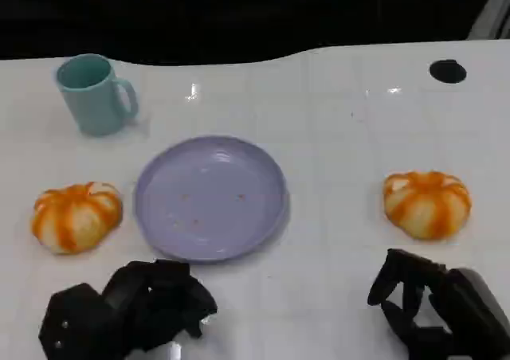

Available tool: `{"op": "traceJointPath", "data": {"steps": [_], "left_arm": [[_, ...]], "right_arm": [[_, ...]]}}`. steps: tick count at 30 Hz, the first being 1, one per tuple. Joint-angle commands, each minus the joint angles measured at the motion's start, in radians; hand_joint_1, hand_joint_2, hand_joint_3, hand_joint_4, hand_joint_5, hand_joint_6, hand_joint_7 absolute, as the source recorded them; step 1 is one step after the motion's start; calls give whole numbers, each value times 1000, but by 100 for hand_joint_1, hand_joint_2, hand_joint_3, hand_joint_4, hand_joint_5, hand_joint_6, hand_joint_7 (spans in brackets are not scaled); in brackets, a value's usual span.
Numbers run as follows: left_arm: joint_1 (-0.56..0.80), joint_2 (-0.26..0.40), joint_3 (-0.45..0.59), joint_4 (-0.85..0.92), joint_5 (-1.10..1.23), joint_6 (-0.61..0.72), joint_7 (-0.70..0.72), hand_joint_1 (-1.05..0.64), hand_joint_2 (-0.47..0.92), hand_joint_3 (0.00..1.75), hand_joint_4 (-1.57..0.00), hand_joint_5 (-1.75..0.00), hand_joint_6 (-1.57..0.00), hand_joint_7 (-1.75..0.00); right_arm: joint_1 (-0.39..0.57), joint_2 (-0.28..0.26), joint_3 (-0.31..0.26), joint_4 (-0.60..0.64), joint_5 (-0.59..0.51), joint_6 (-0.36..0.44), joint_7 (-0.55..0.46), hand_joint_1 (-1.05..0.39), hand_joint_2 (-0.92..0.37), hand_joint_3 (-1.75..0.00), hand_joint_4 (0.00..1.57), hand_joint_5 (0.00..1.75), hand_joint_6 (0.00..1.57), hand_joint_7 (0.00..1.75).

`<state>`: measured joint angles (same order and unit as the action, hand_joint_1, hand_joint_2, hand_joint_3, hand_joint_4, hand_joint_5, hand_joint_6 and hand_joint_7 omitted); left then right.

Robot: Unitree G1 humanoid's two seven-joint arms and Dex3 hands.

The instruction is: Grasp the bread from the table and place it into the plate.

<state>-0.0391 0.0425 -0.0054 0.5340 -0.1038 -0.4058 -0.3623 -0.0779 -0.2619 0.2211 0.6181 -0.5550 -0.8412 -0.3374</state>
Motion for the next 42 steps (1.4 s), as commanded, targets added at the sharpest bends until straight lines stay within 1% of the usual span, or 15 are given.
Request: {"op": "traceJointPath", "data": {"steps": [1,23,27,30,31,32,34,35,36,37,38,39,40,41,42], "left_arm": [[10,14,7,7,2,9,4,-105,86,0,-88,-152,-130,-78],[11,15,6,5,4,7,5,-104,86,0,-88,-152,-128,-79],[9,14,8,11,6,4,8,-103,86,0,-88,-152,-128,-80],[8,15,8,15,7,-1,8,-105,87,0,-87,-152,-128,-80],[9,15,7,13,8,1,8,-105,87,1,-87,-152,-128,-80],[10,15,7,10,7,2,9,-104,87,0,-87,-152,-128,-80],[12,15,8,7,6,4,8,-104,86,0,-88,-152,-128,-79],[13,15,8,5,5,5,7,-104,86,0,-88,-152,-128,-79],[13,15,8,4,5,6,7,-105,87,0,-88,-152,-128,-79],[13,15,8,3,5,8,8,-105,87,0,-88,-152,-128,-80],[14,15,7,2,6,9,9,-105,87,0,-88,-152,-128,-80],[13,15,8,3,5,8,8,-105,87,0,-88,-152,-129,-80],[13,15,8,4,4,7,8,-105,87,0,-88,-152,-129,-80],[13,15,9,5,4,5,7,-105,87,0,-88,-152,-128,-80],[12,14,8,6,5,4,8,-105,87,0,-88,-152,-128,-80]], "right_arm": [[-7,-4,-3,-2,14,1,-4,-30,-42,-122,77,175,65,149],[-12,-5,-8,-1,13,-2,-13,-29,-42,-123,76,175,66,145],[-18,-3,-15,0,14,-4,-31,-29,-44,-118,74,175,67,134],[-18,1,-23,-9,18,3,-43,-31,-50,-104,70,170,72,115],[-18,2,-26,-11,17,2,-50,-32,-51,-101,70,163,74,108],[-19,2,-29,-14,10,3,-63,-33,-50,-98,70,151,77,97],[-21,-1,-31,-17,-5,-1,-88,-34,-51,-95,69,136,80,83],[-21,-3,-30,-20,-10,-1,-96,-34,-52,-91,66,124,78,73],[-21,-7,-31,-25,-10,0,-97,-35,-52,-90,63,116,77,67],[-21,-11,-32,-30,-8,3,-94,-36,-57,-82,59,102,73,57],[-20,-14,-32,-35,-6,7,-90,-37,-64,-68,57,84,70,44],[-22,-21,-34,-41,-10,13,-88,-38,-68,-60,56,75,69,37],[-26,-30,-36,-46,-17,20,-86,-39,-75,-47,52,64,65,28],[-31,-39,-38,-50,-24,32,-85,-42,-84,-30,46,50,59,16],[-38,-51,-41,-54,-36,48,-88,-44,-91,-19,39,39,53,6]]}}
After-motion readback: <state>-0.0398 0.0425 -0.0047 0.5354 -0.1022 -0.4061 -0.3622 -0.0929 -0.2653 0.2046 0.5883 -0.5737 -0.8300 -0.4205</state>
